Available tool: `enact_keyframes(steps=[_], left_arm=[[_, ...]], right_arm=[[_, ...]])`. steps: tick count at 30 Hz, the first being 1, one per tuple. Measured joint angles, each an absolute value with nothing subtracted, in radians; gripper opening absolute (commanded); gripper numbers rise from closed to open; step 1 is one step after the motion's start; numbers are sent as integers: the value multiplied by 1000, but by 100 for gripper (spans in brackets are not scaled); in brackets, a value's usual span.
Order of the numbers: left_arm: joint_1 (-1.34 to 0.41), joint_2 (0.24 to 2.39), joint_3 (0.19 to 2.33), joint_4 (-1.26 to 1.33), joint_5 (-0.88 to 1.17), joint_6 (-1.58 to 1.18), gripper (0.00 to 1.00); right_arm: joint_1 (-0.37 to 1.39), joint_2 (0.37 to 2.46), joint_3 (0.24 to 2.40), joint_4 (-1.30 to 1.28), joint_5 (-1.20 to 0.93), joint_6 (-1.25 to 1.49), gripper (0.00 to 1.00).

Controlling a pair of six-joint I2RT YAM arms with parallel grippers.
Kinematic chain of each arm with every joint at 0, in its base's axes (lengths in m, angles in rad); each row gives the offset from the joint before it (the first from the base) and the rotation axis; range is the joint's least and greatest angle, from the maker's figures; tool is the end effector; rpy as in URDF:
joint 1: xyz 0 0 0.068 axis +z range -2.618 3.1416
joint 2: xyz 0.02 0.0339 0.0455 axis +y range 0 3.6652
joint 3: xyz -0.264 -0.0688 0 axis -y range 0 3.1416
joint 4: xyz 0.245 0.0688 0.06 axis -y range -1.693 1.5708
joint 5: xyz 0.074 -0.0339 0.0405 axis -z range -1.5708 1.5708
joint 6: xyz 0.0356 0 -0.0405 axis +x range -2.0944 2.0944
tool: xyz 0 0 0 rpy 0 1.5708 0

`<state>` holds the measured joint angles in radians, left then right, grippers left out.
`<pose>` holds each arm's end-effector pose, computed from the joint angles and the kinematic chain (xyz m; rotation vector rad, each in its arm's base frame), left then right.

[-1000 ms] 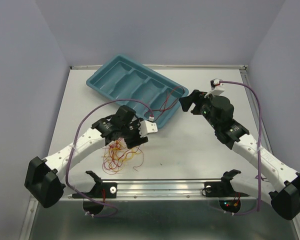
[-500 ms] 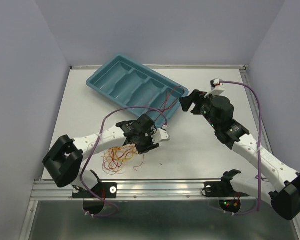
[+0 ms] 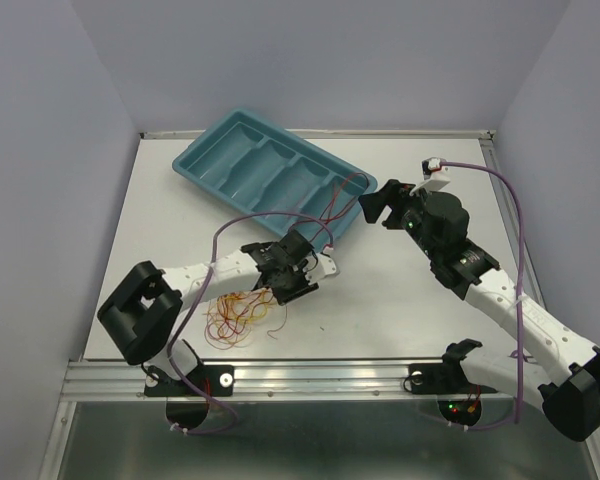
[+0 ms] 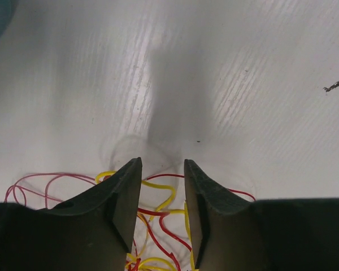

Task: Untangle the cables

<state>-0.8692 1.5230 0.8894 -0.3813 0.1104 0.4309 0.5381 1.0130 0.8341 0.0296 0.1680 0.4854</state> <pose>0.1894 -0.2302 0.1876 1.6101 2.0499 -0.3022 0.2091 0.1178 0.3367 0.0808 1.7550 0.6100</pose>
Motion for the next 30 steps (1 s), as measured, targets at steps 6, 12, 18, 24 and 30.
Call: enact_keyframes(steps=[6,12,18,24,30], left_arm=[[-867,1421,876,-397,99,431,52],[-867,1339,876,-418,89,436,56],[-867,1359,866,-414,77,444,56],[-862,1453,835,-406,78,463,50],[-857,1493,831,-395,88,482,37]], right_arm=[[538,1013,834,30,168,485,82],[538,1013,834,30,167,486,82],[538,1014,834,30,167,485,82],[538,1014,834,30,164,485,82],[538,1014,834,30,162,486,82]])
